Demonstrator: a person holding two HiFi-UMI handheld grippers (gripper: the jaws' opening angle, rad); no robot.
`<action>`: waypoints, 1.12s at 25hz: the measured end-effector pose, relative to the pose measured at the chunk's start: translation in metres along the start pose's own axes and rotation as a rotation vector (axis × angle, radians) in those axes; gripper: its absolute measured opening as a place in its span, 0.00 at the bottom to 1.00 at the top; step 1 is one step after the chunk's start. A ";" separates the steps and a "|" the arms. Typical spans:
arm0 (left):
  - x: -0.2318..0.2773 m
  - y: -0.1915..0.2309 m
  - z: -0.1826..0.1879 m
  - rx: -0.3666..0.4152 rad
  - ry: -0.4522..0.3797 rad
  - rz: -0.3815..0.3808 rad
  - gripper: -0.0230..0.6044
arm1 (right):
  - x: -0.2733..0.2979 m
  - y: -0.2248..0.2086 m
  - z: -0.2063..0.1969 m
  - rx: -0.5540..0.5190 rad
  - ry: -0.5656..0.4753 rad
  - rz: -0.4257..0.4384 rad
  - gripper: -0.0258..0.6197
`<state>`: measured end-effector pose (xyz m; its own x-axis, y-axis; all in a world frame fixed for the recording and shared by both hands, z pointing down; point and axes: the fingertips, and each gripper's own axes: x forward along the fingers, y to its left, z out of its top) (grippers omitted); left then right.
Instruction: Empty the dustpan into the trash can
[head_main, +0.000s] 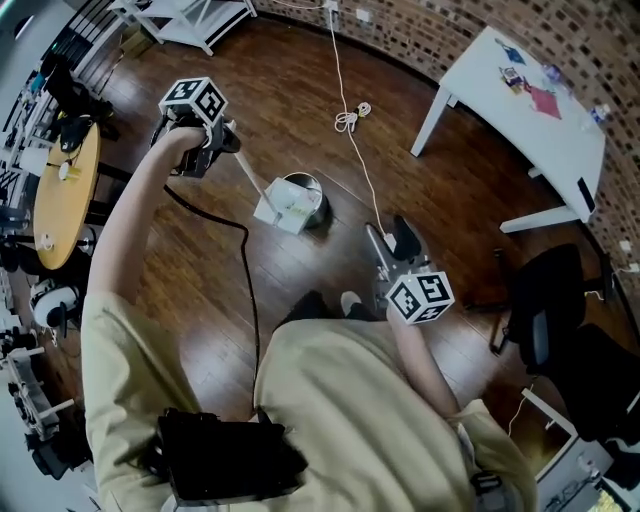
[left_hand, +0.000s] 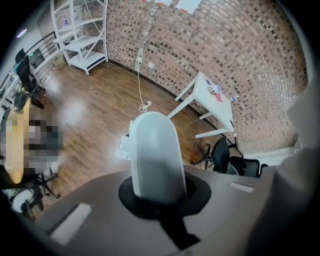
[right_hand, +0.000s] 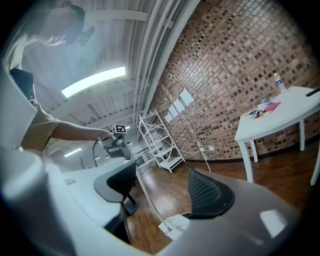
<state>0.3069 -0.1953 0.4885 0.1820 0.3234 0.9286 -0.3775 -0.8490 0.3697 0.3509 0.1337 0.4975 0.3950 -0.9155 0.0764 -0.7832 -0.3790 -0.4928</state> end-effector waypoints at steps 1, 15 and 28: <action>0.000 0.000 0.008 -0.001 0.002 -0.005 0.04 | 0.001 -0.003 0.002 0.001 -0.002 -0.006 0.53; -0.008 -0.002 0.120 -0.041 -0.014 -0.362 0.04 | 0.114 -0.006 0.035 -0.097 -0.004 -0.043 0.53; -0.006 -0.018 0.150 0.125 0.140 -0.490 0.04 | 0.260 0.011 0.063 -0.129 -0.010 0.002 0.53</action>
<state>0.4492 -0.2446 0.4716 0.1839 0.7403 0.6466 -0.1661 -0.6250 0.7627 0.4756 -0.1003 0.4574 0.3976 -0.9152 0.0664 -0.8389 -0.3919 -0.3777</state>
